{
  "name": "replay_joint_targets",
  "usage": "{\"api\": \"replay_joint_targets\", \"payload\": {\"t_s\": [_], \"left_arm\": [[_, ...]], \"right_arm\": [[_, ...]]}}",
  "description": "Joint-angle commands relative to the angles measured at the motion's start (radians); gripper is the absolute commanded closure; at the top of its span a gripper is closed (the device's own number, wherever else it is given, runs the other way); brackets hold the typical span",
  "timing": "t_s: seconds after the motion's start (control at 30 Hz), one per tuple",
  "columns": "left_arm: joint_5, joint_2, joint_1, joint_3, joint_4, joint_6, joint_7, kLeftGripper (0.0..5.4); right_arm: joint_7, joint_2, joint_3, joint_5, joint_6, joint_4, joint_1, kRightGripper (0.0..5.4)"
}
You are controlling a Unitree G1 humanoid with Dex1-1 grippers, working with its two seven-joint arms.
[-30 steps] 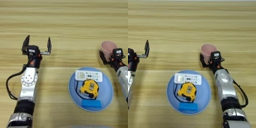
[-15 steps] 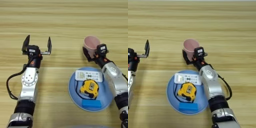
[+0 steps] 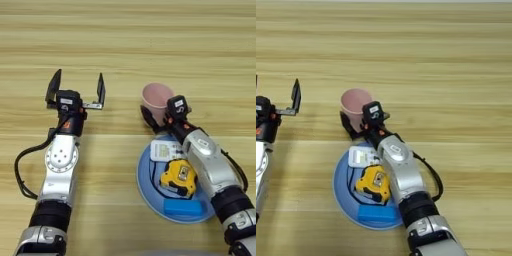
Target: Move the objects on the table
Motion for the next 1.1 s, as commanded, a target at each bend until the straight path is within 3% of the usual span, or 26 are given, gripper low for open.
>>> {"api": "replay_joint_targets", "payload": {"t_s": [0.03, 0.43, 0.47, 0.67, 1.1], "left_arm": [[0.015, -0.006, 0.010, -0.006, -0.018, 0.007, 0.007, 0.00], [0.019, -0.006, 0.014, -0.005, -0.029, 0.011, 0.009, 0.00], [0.019, -0.006, 0.014, -0.005, -0.028, 0.011, 0.009, 0.00], [0.020, -0.005, 0.014, -0.003, -0.027, 0.010, 0.009, 0.00], [0.020, -0.004, 0.013, -0.003, -0.024, 0.009, 0.009, 0.00]], "right_arm": [[0.013, 0.014, 0.013, -0.004, 0.025, 0.002, -0.008, 1.04], [0.025, 0.017, 0.025, -0.008, 0.032, 0.003, 0.007, 1.06], [0.025, 0.017, 0.025, -0.009, 0.033, 0.003, 0.007, 0.70], [0.026, 0.017, 0.027, -0.008, 0.036, 0.002, 0.007, 0.05], [0.026, 0.015, 0.027, -0.007, 0.040, -0.011, 0.012, 0.02]]}}
